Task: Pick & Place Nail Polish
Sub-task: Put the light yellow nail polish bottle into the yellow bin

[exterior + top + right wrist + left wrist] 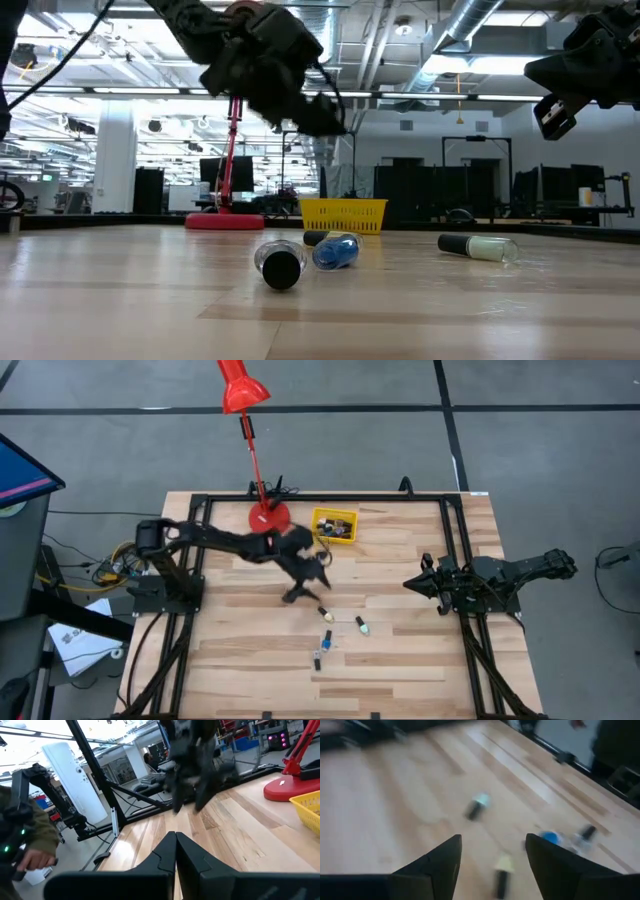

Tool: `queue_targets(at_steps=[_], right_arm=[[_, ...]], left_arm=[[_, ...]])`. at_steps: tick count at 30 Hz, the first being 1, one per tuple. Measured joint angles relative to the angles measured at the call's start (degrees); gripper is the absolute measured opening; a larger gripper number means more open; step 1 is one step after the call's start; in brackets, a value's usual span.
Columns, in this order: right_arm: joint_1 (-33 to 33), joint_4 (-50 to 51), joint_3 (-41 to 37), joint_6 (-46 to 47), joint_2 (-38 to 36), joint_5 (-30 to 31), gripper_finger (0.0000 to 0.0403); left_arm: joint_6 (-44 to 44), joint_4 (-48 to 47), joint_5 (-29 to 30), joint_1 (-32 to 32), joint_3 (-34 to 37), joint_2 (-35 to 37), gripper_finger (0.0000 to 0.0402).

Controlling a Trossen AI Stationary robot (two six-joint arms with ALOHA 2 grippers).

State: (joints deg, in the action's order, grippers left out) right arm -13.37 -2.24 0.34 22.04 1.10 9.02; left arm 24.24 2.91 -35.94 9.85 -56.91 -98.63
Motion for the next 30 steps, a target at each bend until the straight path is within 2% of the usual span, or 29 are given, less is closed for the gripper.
queue_targets(at_steps=[10,19,30], right_arm=[[0.0,0.0,0.0,0.0,0.0,0.0,0.0001],[0.0,0.0,0.0,0.0,0.0,0.0,0.0001],[0.0,0.0,0.0,0.0,0.0,0.0,0.0001]], left_arm=[[2.9,5.5,0.0,-7.8,0.5,-9.7,0.0208],[2.9,12.8,1.1,-8.1,0.4,-13.7,0.0208],[5.8,15.4,2.1,-8.1,0.4,-15.9,0.0208]])
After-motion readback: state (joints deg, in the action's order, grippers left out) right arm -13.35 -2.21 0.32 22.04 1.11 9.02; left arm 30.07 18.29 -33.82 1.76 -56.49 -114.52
